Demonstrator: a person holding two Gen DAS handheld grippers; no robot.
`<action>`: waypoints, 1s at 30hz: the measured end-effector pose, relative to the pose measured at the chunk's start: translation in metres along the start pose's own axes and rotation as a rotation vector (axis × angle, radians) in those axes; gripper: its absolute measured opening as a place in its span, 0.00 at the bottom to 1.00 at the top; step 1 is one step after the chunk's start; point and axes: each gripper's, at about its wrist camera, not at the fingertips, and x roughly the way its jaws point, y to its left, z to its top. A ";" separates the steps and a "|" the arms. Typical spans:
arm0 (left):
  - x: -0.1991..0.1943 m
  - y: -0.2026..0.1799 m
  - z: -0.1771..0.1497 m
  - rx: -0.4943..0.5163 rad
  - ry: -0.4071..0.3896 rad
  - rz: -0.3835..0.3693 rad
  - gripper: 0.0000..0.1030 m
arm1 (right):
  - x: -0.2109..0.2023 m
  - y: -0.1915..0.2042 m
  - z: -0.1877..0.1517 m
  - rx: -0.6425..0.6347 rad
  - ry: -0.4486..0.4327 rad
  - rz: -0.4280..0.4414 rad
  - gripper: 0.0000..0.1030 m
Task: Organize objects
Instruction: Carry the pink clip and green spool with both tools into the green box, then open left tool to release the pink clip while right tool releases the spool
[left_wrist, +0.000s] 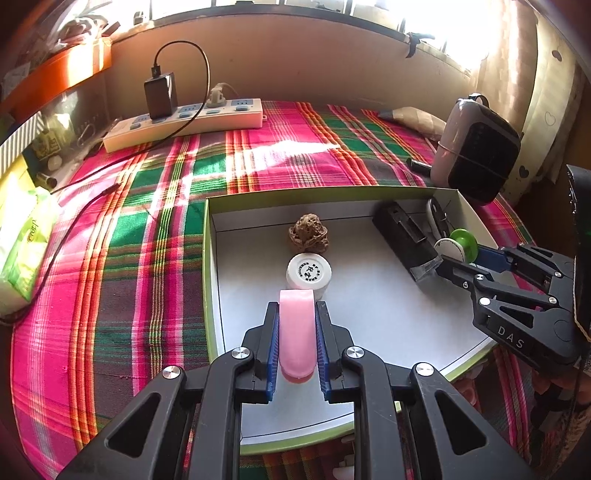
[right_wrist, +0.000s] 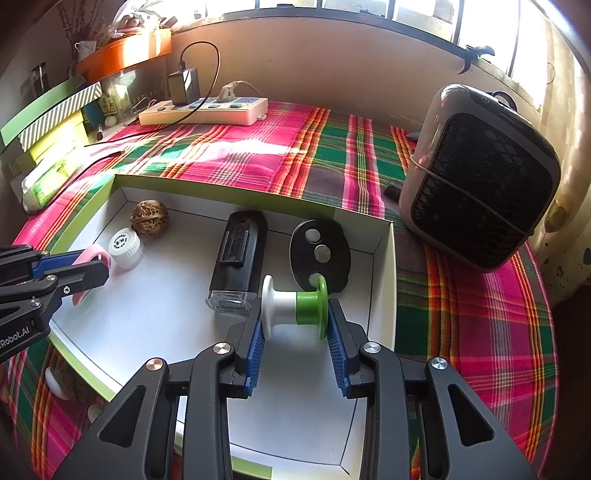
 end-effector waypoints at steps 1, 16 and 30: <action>0.000 0.000 0.000 0.001 0.000 0.002 0.16 | 0.000 0.000 0.000 0.001 0.000 -0.001 0.32; 0.001 -0.002 0.001 0.000 0.001 0.005 0.17 | 0.000 0.001 0.000 0.000 -0.001 -0.012 0.32; -0.002 -0.002 0.000 -0.002 0.002 -0.010 0.28 | -0.005 0.001 -0.001 0.014 -0.022 -0.014 0.44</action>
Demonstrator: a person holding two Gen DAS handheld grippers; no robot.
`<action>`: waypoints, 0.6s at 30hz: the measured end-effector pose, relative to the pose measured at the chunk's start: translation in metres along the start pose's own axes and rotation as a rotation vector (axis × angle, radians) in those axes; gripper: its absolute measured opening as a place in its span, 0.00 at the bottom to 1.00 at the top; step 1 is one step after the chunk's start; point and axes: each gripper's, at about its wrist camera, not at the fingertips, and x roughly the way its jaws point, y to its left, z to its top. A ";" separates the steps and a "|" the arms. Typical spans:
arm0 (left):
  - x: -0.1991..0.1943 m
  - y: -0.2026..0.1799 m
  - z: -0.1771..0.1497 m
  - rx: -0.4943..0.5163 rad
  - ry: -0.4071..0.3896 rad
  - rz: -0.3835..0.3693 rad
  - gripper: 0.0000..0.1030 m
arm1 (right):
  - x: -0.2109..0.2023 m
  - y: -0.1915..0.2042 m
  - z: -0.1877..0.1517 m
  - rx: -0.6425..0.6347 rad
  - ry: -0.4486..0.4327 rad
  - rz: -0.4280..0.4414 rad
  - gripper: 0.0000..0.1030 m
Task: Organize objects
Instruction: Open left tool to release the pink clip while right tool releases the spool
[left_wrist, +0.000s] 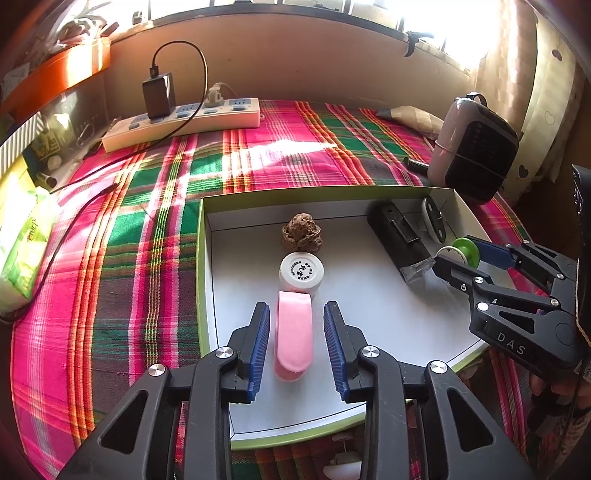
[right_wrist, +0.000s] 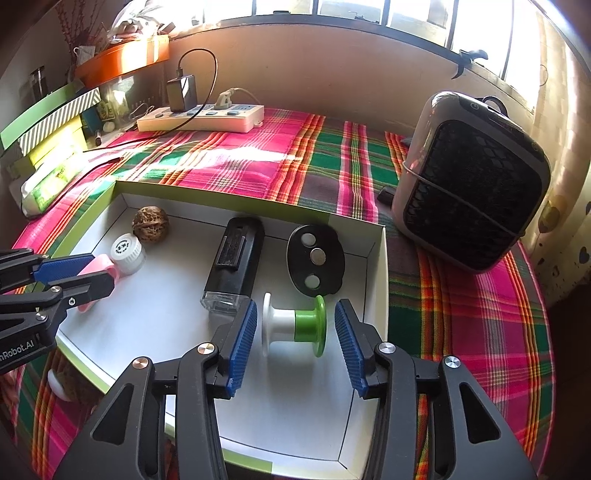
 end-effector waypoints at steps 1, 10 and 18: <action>-0.001 0.000 0.000 0.000 -0.001 0.000 0.29 | 0.000 0.000 0.000 0.001 -0.001 0.000 0.44; -0.011 0.002 -0.003 -0.016 -0.016 0.002 0.29 | -0.008 0.001 -0.003 0.005 -0.015 0.002 0.44; -0.025 -0.001 -0.007 -0.013 -0.034 -0.004 0.30 | -0.020 0.003 -0.005 0.016 -0.033 0.003 0.44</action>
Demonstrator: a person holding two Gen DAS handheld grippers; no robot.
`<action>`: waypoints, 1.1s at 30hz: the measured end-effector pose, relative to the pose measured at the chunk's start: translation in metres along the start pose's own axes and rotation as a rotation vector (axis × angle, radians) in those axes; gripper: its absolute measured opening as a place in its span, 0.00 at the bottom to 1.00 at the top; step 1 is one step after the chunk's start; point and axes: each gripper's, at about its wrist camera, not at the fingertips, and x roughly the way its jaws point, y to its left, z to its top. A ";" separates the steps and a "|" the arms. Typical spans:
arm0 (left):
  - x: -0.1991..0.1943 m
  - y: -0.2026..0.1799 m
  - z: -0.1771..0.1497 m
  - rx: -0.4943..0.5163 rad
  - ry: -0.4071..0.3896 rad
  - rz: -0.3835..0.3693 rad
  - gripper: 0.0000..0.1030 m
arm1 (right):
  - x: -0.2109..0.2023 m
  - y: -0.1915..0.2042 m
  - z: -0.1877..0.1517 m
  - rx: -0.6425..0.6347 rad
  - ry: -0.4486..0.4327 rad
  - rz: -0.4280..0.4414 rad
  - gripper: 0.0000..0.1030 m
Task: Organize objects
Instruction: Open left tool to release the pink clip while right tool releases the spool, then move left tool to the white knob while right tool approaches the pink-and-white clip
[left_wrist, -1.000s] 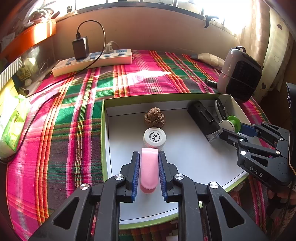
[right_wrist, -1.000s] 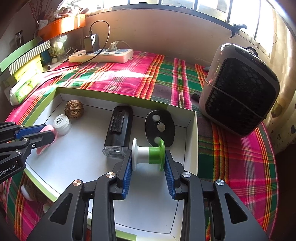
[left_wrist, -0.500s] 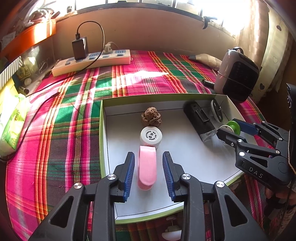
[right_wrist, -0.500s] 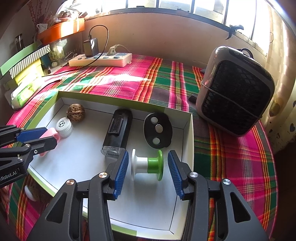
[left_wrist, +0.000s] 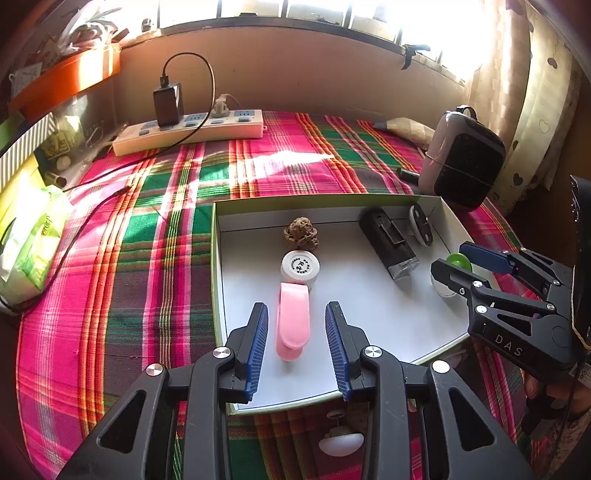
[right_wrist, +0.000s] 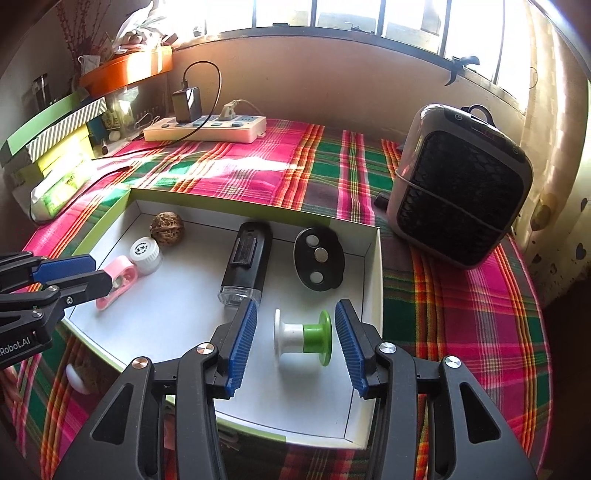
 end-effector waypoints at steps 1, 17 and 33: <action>-0.002 0.000 -0.001 0.000 -0.003 0.000 0.30 | -0.002 0.000 0.000 0.001 -0.003 0.000 0.44; -0.041 0.005 -0.035 -0.021 -0.050 -0.013 0.30 | -0.041 0.001 -0.021 0.058 -0.060 0.027 0.44; -0.043 -0.007 -0.070 0.033 -0.017 -0.104 0.39 | -0.059 0.012 -0.053 0.046 -0.070 0.086 0.44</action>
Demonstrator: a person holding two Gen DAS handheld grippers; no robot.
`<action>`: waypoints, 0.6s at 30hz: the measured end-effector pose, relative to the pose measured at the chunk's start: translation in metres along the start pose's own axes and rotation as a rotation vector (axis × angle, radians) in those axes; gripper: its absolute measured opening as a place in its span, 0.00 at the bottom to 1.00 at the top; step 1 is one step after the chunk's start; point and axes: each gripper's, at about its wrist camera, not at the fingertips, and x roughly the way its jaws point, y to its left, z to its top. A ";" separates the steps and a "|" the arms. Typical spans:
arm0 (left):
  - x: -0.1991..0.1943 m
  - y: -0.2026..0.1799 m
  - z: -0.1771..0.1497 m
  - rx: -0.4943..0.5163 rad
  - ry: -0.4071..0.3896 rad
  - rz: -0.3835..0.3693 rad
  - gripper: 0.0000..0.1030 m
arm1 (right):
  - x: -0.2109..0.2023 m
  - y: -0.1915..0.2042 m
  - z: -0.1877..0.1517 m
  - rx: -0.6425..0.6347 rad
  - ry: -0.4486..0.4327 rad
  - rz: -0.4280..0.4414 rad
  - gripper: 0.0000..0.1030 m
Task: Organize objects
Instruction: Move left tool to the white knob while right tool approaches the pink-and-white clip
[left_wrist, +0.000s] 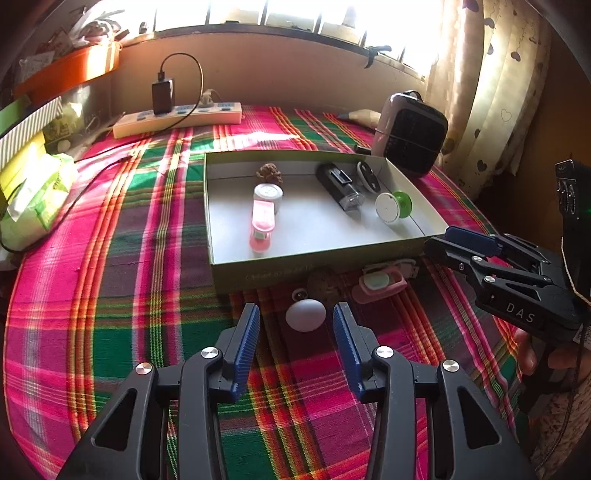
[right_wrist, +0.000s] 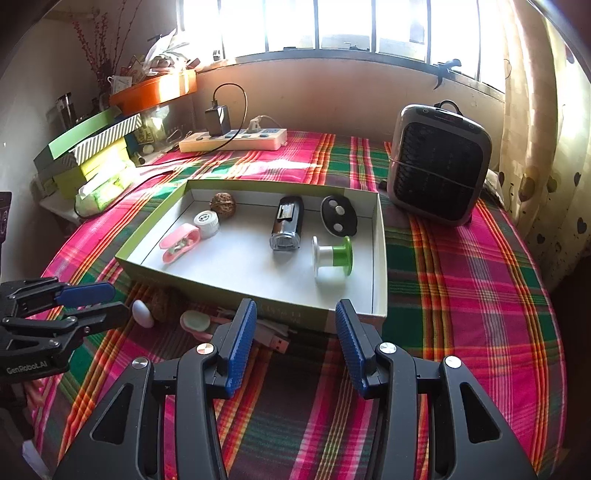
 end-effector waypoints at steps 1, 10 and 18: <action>0.003 0.000 0.000 0.003 0.006 -0.004 0.39 | 0.000 0.000 -0.002 0.000 0.002 0.002 0.44; 0.022 -0.004 0.000 0.026 0.049 -0.010 0.39 | 0.002 0.008 -0.011 0.005 0.021 0.011 0.45; 0.023 0.001 0.002 0.031 0.043 -0.037 0.39 | 0.005 0.017 -0.013 0.015 0.043 0.002 0.45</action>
